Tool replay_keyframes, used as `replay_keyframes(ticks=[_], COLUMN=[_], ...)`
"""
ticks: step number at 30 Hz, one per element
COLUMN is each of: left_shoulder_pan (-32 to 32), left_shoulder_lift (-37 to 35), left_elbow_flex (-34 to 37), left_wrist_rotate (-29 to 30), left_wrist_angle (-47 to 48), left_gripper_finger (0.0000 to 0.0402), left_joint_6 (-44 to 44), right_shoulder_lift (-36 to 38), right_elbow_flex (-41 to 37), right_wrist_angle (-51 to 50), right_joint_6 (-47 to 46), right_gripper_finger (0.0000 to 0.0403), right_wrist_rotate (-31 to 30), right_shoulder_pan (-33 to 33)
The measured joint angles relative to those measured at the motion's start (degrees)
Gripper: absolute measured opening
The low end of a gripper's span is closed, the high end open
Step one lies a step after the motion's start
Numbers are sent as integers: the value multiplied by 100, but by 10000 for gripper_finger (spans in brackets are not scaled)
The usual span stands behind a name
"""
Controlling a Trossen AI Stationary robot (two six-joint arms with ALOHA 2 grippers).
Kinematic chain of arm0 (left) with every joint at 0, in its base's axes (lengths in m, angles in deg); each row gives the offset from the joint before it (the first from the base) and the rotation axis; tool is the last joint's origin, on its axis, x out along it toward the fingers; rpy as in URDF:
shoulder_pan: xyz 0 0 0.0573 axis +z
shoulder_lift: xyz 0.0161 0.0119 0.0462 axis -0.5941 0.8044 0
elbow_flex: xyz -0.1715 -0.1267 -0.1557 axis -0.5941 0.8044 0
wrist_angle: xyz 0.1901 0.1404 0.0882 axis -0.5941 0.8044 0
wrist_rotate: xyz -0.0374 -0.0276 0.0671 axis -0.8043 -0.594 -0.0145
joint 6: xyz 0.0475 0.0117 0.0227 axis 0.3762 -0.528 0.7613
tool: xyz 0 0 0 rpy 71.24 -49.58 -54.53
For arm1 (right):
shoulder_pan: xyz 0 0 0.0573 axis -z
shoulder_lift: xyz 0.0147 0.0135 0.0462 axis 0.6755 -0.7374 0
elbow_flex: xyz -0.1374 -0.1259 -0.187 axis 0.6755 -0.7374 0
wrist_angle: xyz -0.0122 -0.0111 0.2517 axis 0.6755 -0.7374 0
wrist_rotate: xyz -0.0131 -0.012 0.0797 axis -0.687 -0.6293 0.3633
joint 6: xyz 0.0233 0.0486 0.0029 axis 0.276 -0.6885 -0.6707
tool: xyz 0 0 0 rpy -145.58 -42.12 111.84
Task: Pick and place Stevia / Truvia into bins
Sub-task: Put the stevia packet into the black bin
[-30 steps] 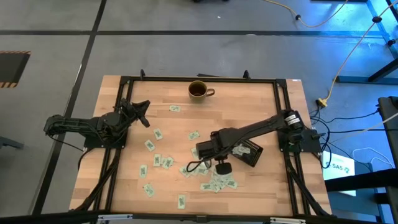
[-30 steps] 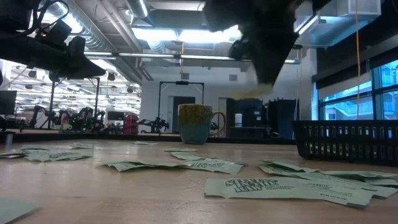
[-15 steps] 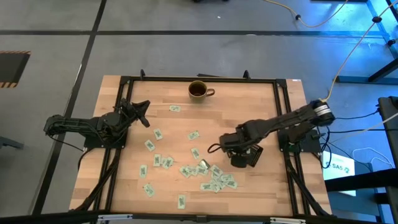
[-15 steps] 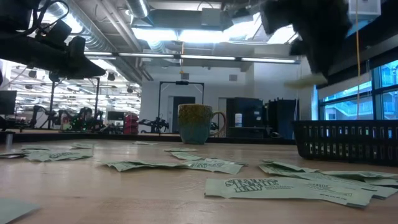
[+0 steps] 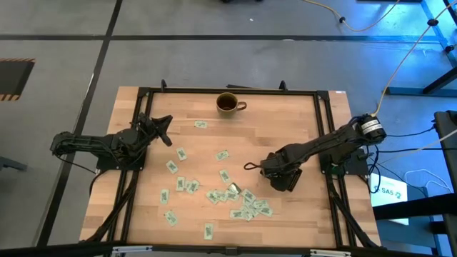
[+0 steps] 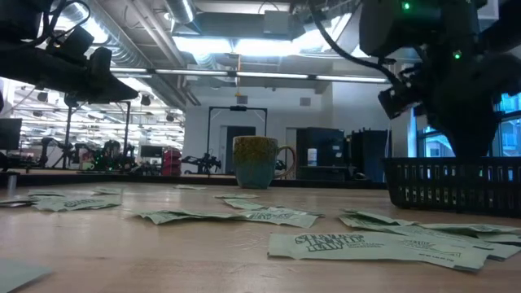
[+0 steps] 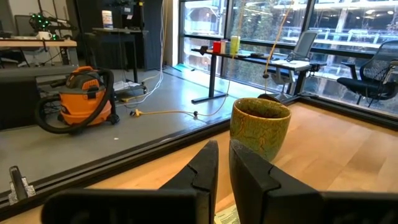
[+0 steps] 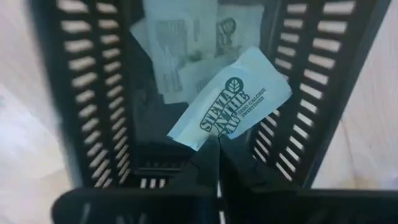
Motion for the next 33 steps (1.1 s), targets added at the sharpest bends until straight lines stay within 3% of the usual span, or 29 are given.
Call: replay_keyframes(ticks=[10,18,27,33], left_shoulder_pan=[0,0,0,0], left_shoulder_lift=[0,0,0,0], left_elbow_flex=[0,0,0,1], left_wrist_rotate=[0,0,-1,-2], left_wrist_angle=[0,-1,0,0], left_gripper_finger=[33,33,33,33], left_joint_6=[0,-1,-1,-1], right_shoulder_lift=[-1,27,-66,-524], right_elbow_flex=[-36,987,1886,2127], right_wrist_angle=[186,-192,1356,1351], right_joint_6=[-140,-246,1142,1296], right_gripper_finger=[52,83,85,85], right_wrist_rotate=[2,-186,-192,-191], right_shoulder_pan=[0,0,-379,-959])
